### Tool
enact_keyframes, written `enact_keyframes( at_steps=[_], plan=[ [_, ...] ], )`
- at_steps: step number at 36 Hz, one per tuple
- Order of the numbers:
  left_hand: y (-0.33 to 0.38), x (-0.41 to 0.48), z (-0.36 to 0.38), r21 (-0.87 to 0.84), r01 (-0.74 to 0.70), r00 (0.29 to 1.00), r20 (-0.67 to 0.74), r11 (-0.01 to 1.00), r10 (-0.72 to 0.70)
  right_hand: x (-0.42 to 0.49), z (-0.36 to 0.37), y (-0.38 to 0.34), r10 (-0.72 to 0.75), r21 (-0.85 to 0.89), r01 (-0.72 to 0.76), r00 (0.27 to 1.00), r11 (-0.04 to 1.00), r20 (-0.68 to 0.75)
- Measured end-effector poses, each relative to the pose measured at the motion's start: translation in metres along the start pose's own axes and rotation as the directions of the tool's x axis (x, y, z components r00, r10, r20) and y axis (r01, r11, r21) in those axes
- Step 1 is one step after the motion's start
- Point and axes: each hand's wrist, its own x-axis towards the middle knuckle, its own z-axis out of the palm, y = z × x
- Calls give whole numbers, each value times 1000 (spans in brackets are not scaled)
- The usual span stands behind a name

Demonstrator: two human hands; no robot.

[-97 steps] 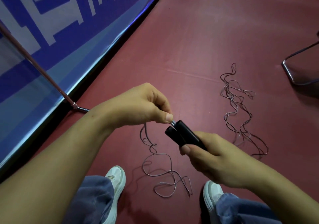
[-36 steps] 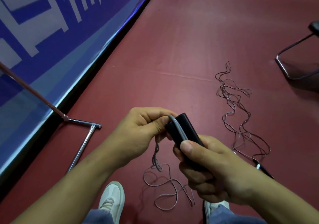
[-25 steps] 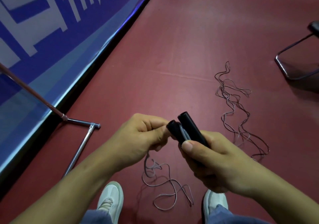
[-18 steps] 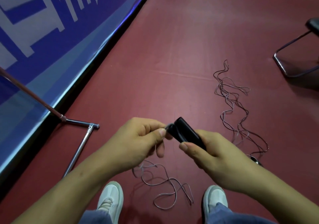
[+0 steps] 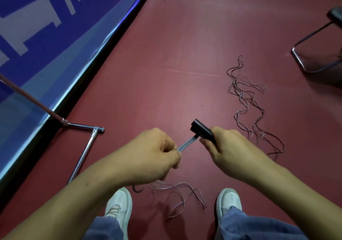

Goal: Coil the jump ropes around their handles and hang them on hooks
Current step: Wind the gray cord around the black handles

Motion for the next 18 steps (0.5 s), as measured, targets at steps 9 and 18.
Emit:
enact_keyframes(
  at_steps=[9,18],
  plan=[
    [4,12,3,-405,98,995,71,909,-76,-19,27,-26,-191,-329,227,972,916,138],
    [-2,23,-1,-508,215,976,147,834,-162,-31,23,-36,-289,-252,326,942,911,173]
  ],
)
